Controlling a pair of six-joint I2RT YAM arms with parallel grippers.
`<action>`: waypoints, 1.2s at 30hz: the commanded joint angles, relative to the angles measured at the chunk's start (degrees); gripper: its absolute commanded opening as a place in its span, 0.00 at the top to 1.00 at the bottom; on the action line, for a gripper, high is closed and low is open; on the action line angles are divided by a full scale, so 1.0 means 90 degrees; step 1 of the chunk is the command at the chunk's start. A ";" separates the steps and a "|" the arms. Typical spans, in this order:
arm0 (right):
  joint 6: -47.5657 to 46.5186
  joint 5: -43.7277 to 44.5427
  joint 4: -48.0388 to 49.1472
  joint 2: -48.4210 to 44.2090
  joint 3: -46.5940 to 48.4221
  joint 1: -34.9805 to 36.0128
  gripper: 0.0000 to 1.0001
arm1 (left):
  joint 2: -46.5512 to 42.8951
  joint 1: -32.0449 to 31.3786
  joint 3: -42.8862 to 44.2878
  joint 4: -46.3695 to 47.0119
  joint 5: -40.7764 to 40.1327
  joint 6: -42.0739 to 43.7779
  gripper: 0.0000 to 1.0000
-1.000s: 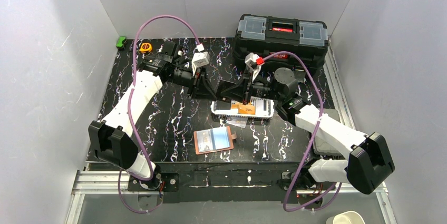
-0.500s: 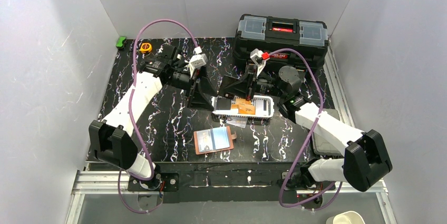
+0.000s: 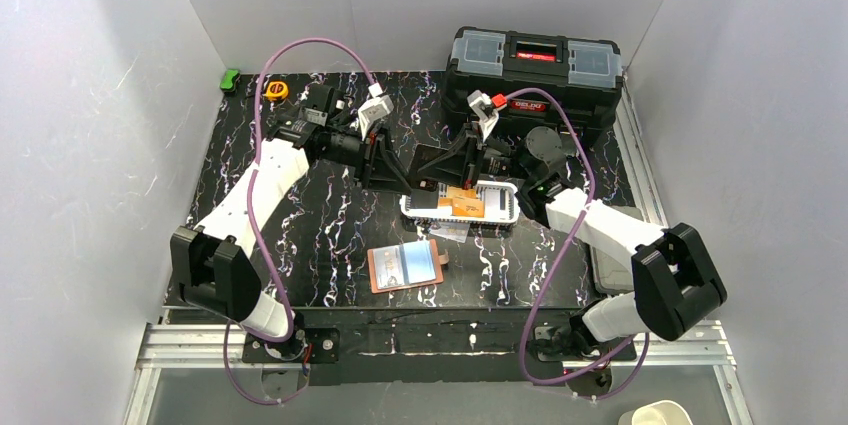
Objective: Put the credit cards into the card holder
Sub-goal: Place the credit card in the storage box.
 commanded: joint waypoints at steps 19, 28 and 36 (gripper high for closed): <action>-0.0430 -0.0424 -0.0943 -0.0214 0.0067 -0.0308 0.82 | -0.0048 0.0142 -0.0002 0.0573 -0.0415 -0.0641 1.00; -0.0438 -0.0501 -0.1152 -0.0125 0.0114 -0.0357 0.83 | -0.0064 0.0153 0.0034 0.0553 -0.0426 -0.0662 1.00; -0.0665 -0.0496 -0.1429 -0.0183 0.0103 -0.0357 0.86 | -0.0076 0.0164 0.0078 0.0631 -0.0366 -0.0919 0.78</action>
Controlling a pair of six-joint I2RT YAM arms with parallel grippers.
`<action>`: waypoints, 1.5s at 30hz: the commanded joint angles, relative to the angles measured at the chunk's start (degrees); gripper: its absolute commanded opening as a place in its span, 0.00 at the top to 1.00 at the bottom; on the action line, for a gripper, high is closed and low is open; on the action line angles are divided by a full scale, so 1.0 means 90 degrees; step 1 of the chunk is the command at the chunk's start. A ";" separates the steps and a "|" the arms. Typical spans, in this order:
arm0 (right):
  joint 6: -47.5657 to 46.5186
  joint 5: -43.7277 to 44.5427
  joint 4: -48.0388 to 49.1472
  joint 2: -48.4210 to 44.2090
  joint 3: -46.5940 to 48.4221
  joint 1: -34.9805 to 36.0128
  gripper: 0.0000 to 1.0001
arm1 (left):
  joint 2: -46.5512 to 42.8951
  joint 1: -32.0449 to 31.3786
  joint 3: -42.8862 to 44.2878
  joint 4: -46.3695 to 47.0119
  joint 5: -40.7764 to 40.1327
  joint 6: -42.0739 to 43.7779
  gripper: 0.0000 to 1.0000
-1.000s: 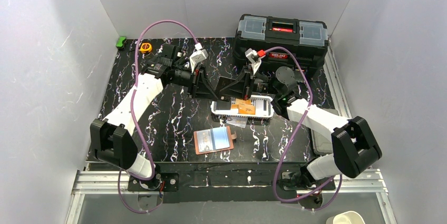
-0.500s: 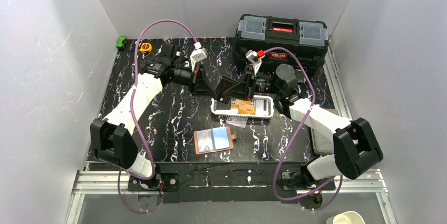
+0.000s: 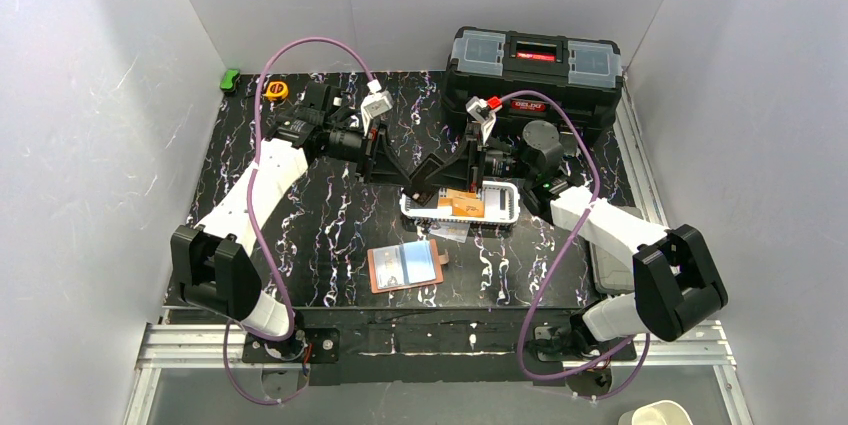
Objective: Put the credit cards into the card holder
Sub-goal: Place the credit card in the storage box.
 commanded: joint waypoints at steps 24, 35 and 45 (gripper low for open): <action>-0.0425 -0.0461 -0.0263 -0.0250 0.0204 -0.0056 0.99 | -0.0119 0.0185 0.0065 -0.0688 -0.0012 0.0609 0.63; -0.0688 -0.0054 -0.0314 -0.0428 0.0286 -0.0122 0.99 | -0.0162 0.0186 -0.0113 -0.1540 -0.0020 0.1074 0.56; -0.0410 -0.0058 0.0074 -0.0269 0.0315 -0.0117 0.99 | -0.0095 0.0176 -0.0073 -0.0964 -0.0053 0.0826 0.73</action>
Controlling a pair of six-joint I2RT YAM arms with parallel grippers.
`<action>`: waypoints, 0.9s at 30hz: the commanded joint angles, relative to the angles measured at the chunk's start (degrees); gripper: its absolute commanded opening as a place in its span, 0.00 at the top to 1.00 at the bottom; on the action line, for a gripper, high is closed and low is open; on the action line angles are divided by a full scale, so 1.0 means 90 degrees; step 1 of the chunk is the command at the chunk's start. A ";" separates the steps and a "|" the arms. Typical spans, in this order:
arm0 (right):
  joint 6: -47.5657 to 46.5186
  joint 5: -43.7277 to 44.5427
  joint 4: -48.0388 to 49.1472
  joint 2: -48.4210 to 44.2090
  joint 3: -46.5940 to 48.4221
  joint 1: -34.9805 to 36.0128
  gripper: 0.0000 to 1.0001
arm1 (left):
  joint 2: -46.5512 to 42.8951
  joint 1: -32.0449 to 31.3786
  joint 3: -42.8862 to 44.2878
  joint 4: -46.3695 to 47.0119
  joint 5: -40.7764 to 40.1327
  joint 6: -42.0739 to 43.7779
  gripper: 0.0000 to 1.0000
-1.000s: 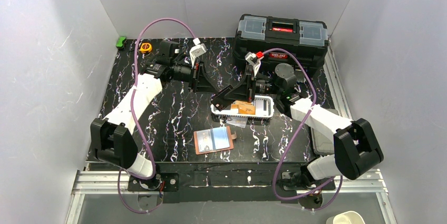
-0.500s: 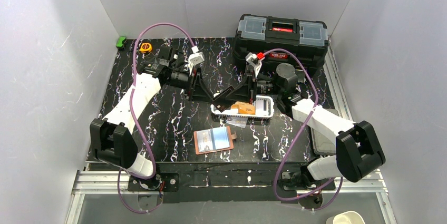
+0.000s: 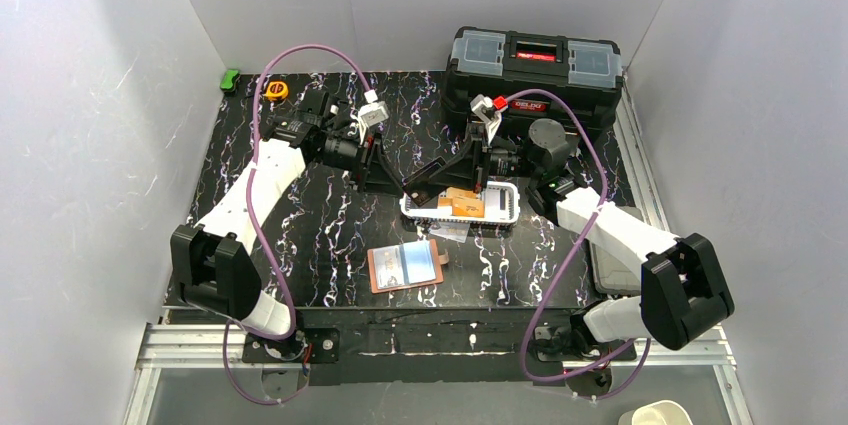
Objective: Put the credit cards into the card holder
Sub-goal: Place the credit card in the storage box.
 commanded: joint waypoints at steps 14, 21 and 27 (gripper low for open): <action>0.0228 0.0209 0.0687 0.0197 0.0213 -0.0031 0.99 | -0.0012 -0.0096 0.0036 0.0633 0.0108 -0.0393 0.90; 0.0011 0.0542 0.0498 0.0129 0.0162 -0.0037 0.99 | 0.0036 -0.0121 -0.0037 0.0659 -0.0192 -0.0352 1.00; -0.0281 0.1036 0.0163 0.0123 0.0049 -0.0093 0.99 | 0.0338 -0.0126 -0.0122 0.1096 -0.0462 -0.0317 1.00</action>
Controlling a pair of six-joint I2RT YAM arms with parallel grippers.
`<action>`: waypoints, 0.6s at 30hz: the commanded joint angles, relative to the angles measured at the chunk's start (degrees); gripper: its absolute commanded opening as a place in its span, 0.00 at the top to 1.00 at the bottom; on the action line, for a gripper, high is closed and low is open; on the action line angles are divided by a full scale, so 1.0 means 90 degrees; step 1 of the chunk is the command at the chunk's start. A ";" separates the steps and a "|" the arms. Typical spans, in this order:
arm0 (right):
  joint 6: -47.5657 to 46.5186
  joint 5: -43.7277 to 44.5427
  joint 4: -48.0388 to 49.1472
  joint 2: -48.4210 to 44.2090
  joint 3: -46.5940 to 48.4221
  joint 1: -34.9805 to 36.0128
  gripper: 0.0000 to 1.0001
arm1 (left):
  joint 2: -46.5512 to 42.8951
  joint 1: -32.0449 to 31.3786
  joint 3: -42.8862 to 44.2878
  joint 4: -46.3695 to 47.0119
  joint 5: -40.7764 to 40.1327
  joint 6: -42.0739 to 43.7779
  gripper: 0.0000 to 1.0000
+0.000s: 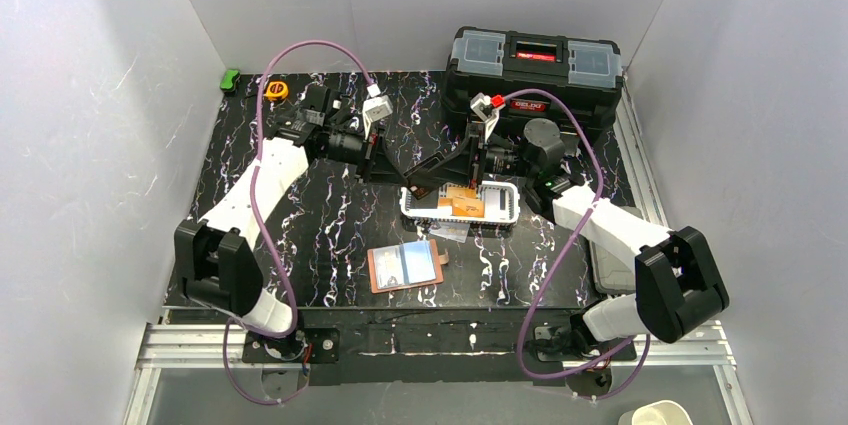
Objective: Put the credit cards into the card holder
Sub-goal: Place the credit card in the storage box.
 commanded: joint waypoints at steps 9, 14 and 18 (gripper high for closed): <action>-0.0215 0.0522 0.0309 -0.0183 -0.0207 -0.0300 0.99 | 0.1057 -0.0035 0.0465 -0.0213 -0.0237 0.0520 0.97; -0.0026 0.0388 0.0632 -0.0124 -0.0270 -0.0340 0.99 | 0.1086 -0.0040 0.0498 -0.0376 -0.0120 0.0553 0.90; 0.0004 0.0379 0.0697 -0.0122 -0.0275 -0.0354 0.99 | 0.1094 -0.0040 0.0518 -0.0502 -0.0082 0.0591 0.89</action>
